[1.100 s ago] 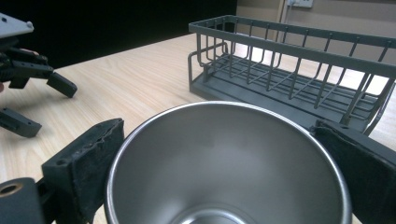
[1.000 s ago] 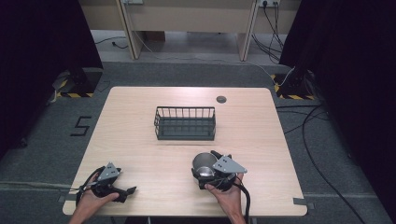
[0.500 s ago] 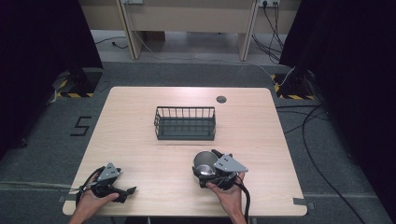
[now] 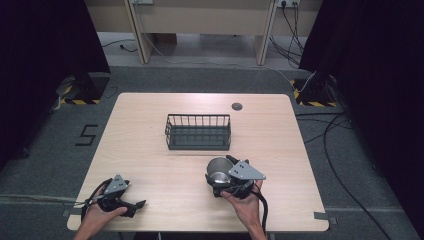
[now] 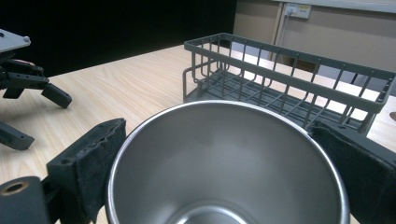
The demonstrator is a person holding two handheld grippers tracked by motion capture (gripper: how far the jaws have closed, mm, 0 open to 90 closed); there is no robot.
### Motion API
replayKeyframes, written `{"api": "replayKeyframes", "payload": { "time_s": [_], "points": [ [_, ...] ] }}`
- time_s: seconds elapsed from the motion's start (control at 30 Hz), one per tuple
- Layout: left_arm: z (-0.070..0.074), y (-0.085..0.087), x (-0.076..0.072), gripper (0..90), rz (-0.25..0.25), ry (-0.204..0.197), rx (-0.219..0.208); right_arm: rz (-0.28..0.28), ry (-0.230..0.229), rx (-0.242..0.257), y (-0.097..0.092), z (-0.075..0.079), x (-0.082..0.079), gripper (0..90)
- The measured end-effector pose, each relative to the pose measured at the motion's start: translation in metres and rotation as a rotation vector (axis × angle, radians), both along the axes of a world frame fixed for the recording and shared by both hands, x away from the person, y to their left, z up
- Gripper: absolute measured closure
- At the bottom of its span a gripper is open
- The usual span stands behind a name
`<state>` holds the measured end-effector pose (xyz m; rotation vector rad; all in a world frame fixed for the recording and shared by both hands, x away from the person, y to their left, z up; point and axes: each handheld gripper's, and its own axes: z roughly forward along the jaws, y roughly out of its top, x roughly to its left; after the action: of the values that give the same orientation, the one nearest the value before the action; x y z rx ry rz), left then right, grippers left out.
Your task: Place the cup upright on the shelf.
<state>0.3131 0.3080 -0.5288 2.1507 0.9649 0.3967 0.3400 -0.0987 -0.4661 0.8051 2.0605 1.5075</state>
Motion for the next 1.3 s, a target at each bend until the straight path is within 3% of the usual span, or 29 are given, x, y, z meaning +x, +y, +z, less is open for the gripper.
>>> {"api": "replayKeyframes", "payload": {
  "time_s": [1.3],
  "points": [
    [0.0,0.0,-0.001,0.0,-0.003,-0.001,0.002,-0.014,0.012,-0.022,0.003,0.038,0.026,6.4]
  ]
}}
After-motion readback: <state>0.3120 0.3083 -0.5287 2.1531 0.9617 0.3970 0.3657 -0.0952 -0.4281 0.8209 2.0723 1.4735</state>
